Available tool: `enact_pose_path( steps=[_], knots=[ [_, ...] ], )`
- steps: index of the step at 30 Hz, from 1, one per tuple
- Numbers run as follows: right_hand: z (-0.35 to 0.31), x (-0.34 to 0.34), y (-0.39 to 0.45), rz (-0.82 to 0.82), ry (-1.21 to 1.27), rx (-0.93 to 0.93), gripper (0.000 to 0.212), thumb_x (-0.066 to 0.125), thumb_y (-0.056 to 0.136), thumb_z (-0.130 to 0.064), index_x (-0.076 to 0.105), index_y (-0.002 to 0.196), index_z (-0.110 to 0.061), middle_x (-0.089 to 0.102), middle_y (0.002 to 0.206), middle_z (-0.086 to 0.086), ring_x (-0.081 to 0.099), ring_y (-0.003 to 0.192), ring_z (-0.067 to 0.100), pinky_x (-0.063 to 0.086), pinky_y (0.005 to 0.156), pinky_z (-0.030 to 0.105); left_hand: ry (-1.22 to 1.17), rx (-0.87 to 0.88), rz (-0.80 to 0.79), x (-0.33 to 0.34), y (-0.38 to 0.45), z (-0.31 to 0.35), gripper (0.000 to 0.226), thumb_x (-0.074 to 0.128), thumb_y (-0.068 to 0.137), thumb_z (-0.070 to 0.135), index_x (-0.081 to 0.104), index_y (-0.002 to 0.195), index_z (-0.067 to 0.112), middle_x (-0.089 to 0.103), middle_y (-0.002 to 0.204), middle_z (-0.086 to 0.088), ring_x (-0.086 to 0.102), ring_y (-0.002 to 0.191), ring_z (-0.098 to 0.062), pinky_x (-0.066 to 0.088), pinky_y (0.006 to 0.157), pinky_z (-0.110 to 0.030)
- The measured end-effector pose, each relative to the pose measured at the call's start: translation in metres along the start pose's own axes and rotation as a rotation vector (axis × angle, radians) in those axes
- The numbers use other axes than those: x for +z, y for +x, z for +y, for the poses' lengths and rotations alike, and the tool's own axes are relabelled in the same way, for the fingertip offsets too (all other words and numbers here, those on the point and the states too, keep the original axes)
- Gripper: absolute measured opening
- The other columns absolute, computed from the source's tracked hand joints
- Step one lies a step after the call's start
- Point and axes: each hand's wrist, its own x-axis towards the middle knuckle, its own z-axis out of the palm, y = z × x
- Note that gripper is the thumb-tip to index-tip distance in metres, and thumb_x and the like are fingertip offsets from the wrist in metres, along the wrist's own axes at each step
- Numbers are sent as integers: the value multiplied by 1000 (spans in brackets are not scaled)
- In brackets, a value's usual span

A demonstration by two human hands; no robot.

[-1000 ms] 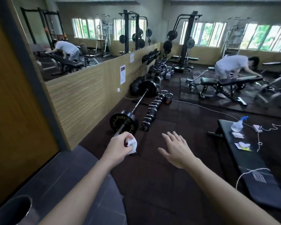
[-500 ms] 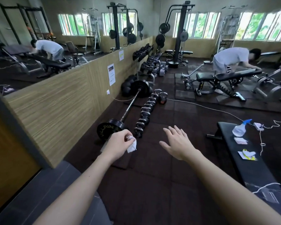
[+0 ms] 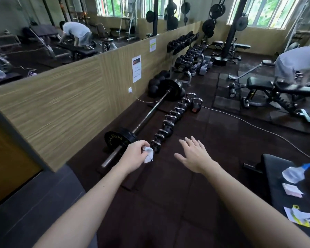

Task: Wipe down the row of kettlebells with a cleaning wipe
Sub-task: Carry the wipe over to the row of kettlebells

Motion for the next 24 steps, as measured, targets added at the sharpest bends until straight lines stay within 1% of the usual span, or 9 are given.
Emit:
enact_pose_path(
  steps=[3, 5, 7, 10, 13, 16, 19, 22, 24],
  knots=[
    [38, -6, 39, -35, -11, -44, 77, 41, 105, -61, 23, 166, -18, 21, 174, 11, 5, 163, 33, 6, 132, 50, -9, -46, 34, 27, 39, 13, 14, 63, 92, 13, 74, 95, 22, 74, 89, 5, 66, 83, -9, 46, 69, -16],
    [59, -4, 66, -50, -18, -69, 77, 41, 105, -61, 23, 166, -18, 21, 174, 11, 5, 163, 33, 6, 132, 50, -13, -85, 52, 43, 65, 19, 9, 66, 92, 17, 73, 90, 22, 73, 84, 4, 66, 80, -10, 44, 66, -16],
    [78, -1, 97, -59, -20, -86, 77, 41, 105, -61, 23, 166, -18, 21, 174, 11, 5, 163, 33, 6, 132, 50, -10, -120, 60, 59, 96, 19, 3, 70, 88, 22, 70, 86, 22, 72, 81, 3, 67, 78, -14, 47, 69, -22],
    [107, 7, 153, -82, -21, -120, 76, 40, 105, -61, 23, 166, -18, 20, 174, 11, 5, 163, 33, 6, 132, 50, 2, -164, 85, 82, 154, 14, 11, 72, 82, 32, 66, 81, 22, 71, 78, 4, 68, 79, -16, 52, 74, -34],
    [136, 18, 222, -114, -39, -172, 76, 40, 105, -61, 23, 165, -18, 20, 174, 11, 6, 163, 33, 6, 132, 50, 14, -212, 113, 104, 217, 4, 16, 70, 79, 36, 63, 80, 22, 69, 77, 4, 66, 74, -16, 53, 72, -36],
    [161, 22, 301, -130, -47, -212, 76, 41, 104, -61, 24, 165, -19, 21, 174, 10, 6, 163, 33, 6, 132, 50, -10, -247, 136, 122, 280, -12, 12, 70, 81, 29, 59, 82, 24, 66, 75, 5, 58, 63, -14, 52, 66, -36],
    [184, 20, 380, -147, -55, -246, 76, 41, 105, -62, 24, 165, -19, 22, 173, 10, 7, 163, 33, 7, 131, 50, -31, -281, 127, 140, 344, -26, 16, 67, 82, 13, 59, 88, 24, 66, 80, 6, 61, 69, -14, 52, 69, -36],
    [211, 20, 448, -160, -85, -310, 76, 41, 104, -62, 24, 165, -19, 24, 173, 10, 10, 163, 33, 9, 130, 50, -82, -330, 141, 161, 399, -28, 27, 61, 84, -3, 59, 104, 15, 65, 70, 7, 59, 56, -6, 47, 59, -24],
    [226, 20, 488, -194, -90, -342, 76, 42, 104, -62, 25, 164, -18, 24, 172, 10, 10, 163, 33, 9, 130, 50, -113, -378, 188, 171, 431, -24, 31, 61, 88, -1, 57, 113, 18, 60, 73, 7, 56, 58, -6, 46, 59, -22]
  ],
)
